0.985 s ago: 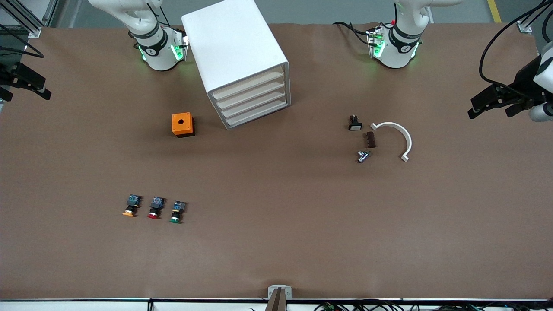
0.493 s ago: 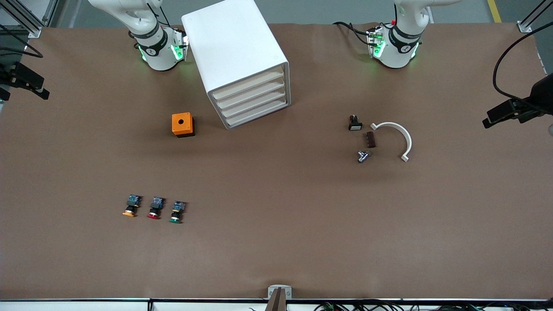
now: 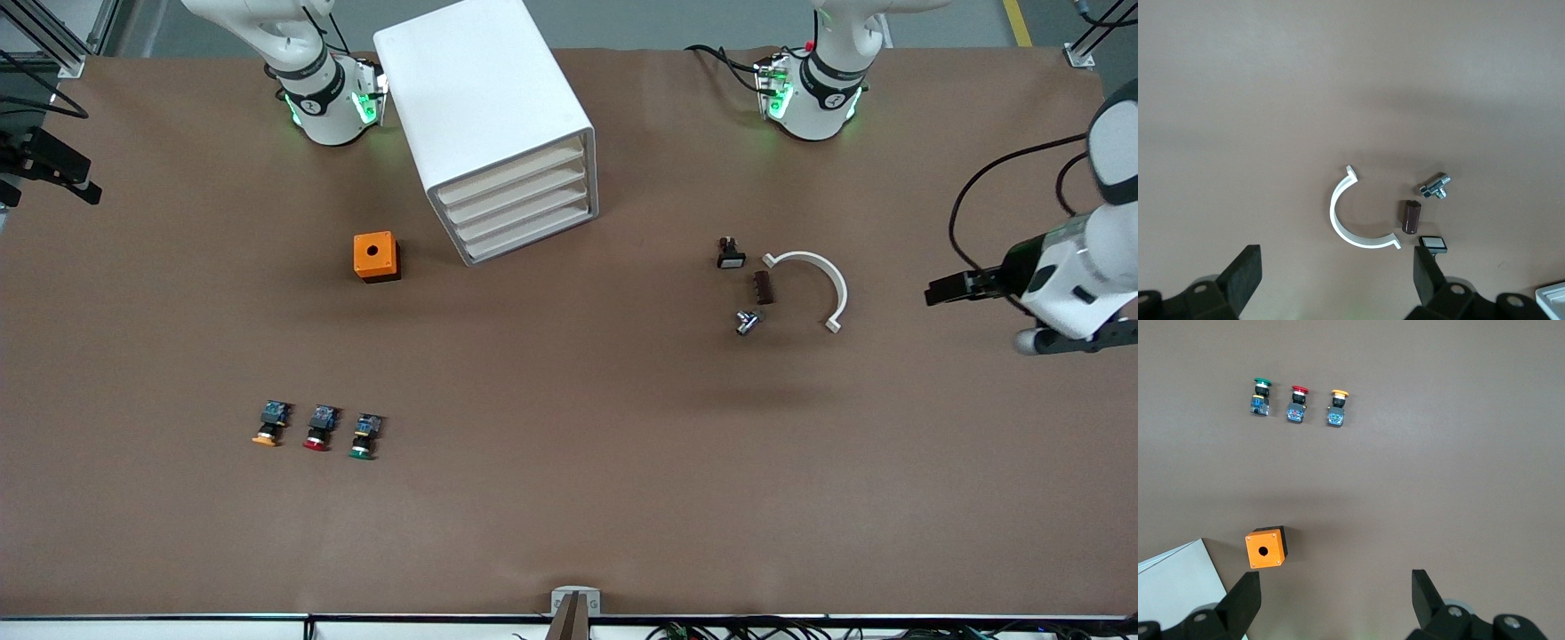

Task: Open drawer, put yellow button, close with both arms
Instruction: 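Reach the left gripper toward the white cabinet's drawer front, then pull the drawer open with the left gripper while the right gripper reaches buttons, then grasp the yellow push button with the right gripper and lift it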

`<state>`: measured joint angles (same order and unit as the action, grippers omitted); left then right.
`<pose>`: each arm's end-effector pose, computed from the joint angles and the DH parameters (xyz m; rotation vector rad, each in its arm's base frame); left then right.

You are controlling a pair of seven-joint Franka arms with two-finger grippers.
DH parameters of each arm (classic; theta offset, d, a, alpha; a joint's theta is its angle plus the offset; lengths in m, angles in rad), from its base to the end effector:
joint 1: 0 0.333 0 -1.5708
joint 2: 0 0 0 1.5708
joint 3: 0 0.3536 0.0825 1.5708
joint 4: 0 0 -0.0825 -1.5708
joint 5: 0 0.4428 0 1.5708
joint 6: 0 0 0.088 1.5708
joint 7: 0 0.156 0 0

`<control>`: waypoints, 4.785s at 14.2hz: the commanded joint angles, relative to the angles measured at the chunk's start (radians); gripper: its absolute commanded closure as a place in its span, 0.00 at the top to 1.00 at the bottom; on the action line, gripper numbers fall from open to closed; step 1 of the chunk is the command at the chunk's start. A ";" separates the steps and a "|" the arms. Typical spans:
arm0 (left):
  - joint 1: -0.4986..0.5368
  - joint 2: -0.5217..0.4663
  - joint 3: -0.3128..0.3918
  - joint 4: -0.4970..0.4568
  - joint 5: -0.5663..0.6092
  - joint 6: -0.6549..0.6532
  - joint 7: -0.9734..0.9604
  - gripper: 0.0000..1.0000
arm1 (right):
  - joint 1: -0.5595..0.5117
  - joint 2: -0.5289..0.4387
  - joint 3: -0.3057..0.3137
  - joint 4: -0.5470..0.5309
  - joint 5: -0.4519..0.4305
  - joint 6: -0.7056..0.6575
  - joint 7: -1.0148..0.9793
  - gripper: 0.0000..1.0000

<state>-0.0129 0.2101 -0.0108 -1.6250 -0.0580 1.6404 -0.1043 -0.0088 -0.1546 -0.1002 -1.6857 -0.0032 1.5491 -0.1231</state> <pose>0.6592 -0.0239 0.4558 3.0764 0.1390 -0.3060 0.5535 -0.0652 0.6402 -3.1312 -0.0236 -0.0290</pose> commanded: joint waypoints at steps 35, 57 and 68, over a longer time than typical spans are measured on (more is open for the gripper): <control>-0.452 0.633 -0.173 0.278 -0.982 -0.314 -2.215 0.61 | -0.054 0.205 0.010 0.058 0.037 -0.006 -0.018 1.00; -0.598 0.670 -0.163 0.267 -1.002 -0.248 -2.283 0.11 | 0.016 0.748 0.016 -0.034 0.154 0.773 0.207 1.00; -0.455 0.692 -0.149 0.277 -1.043 -0.232 -2.280 0.13 | 0.049 0.842 0.014 -0.065 0.150 0.957 0.257 1.00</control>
<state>-0.4826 0.8726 -0.1716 -1.3724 -1.0929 1.3794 -2.3802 0.0364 0.6811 -0.0830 -1.7377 0.1349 2.4783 0.1239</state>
